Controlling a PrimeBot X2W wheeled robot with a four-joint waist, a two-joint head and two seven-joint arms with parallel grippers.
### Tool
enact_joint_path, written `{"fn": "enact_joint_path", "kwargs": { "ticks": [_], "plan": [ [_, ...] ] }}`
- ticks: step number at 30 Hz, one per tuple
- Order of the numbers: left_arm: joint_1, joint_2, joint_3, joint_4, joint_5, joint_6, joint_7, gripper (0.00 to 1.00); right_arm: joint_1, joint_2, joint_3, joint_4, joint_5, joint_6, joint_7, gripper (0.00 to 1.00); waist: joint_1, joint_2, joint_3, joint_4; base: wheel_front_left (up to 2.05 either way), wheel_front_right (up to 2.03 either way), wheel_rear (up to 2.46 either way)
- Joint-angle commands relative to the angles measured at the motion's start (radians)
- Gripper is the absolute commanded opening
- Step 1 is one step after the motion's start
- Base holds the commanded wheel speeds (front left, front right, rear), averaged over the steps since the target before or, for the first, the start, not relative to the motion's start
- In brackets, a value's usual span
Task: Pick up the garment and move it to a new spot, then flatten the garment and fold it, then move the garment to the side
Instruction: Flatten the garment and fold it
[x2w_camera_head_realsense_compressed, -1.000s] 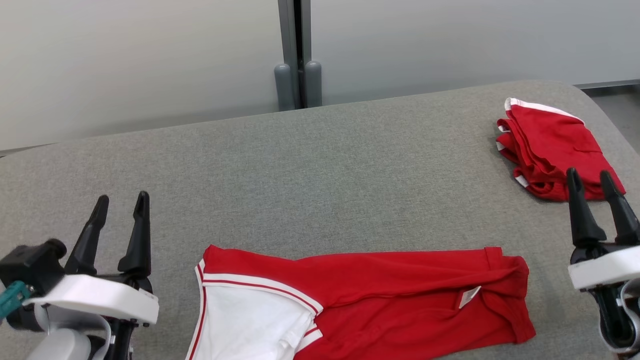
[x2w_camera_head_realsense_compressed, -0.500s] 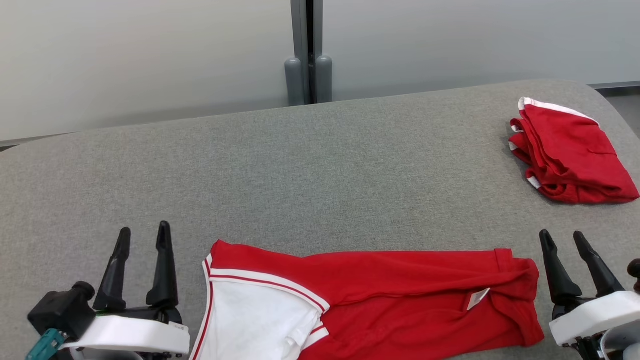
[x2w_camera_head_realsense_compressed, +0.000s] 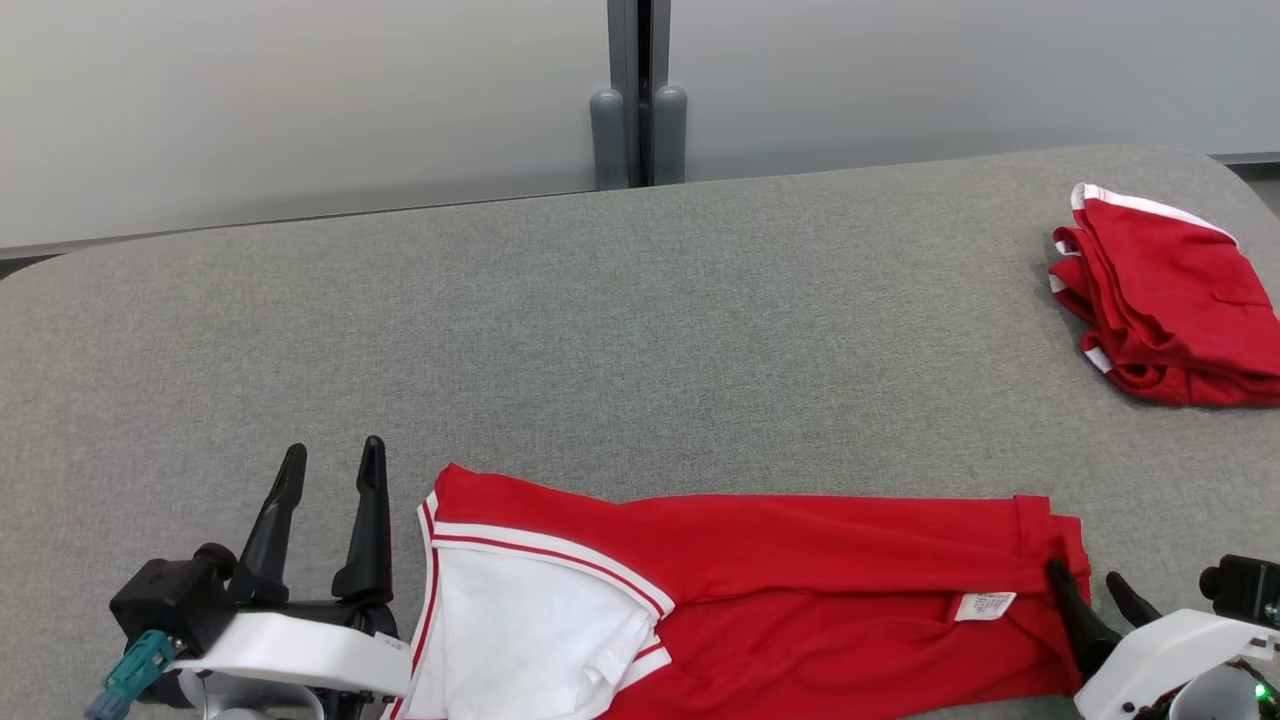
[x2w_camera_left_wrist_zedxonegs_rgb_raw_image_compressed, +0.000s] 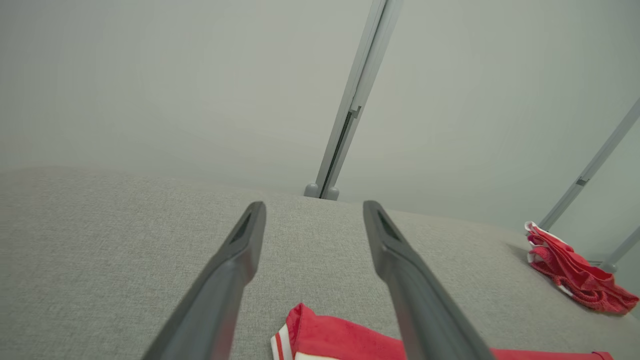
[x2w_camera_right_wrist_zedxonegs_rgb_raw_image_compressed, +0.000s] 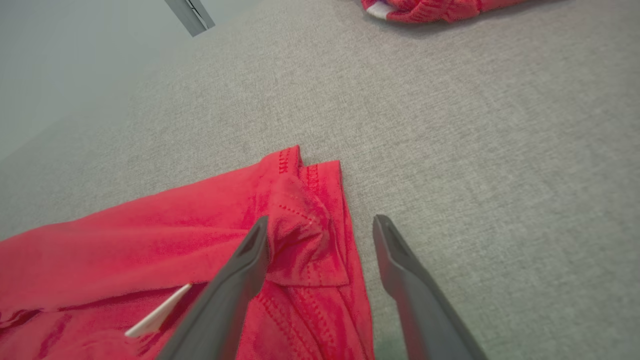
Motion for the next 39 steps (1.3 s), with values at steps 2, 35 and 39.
{"fn": "enact_joint_path", "kwargs": {
  "ticks": [2,35,39],
  "plan": [
    [-0.020,0.006,-0.003,0.005,0.004,-0.008,0.005,1.00,-0.018,0.002,-0.006,0.022,0.013,0.000,0.014,1.00,0.0000,-0.0001,0.006,0.002,0.00,0.00,0.00],
    [-0.027,0.008,-0.006,0.032,-0.006,-0.013,0.011,1.00,-0.107,-0.160,0.008,-0.107,0.284,0.001,0.158,0.00,0.0000,-0.0001,0.015,0.010,0.00,0.00,0.00],
    [-0.026,0.003,-0.006,0.040,-0.007,-0.017,0.007,1.00,-0.087,-0.125,0.029,-0.238,0.329,0.001,0.184,0.00,0.0000,-0.0001,0.006,0.016,0.00,0.00,0.00]
  ]
}}
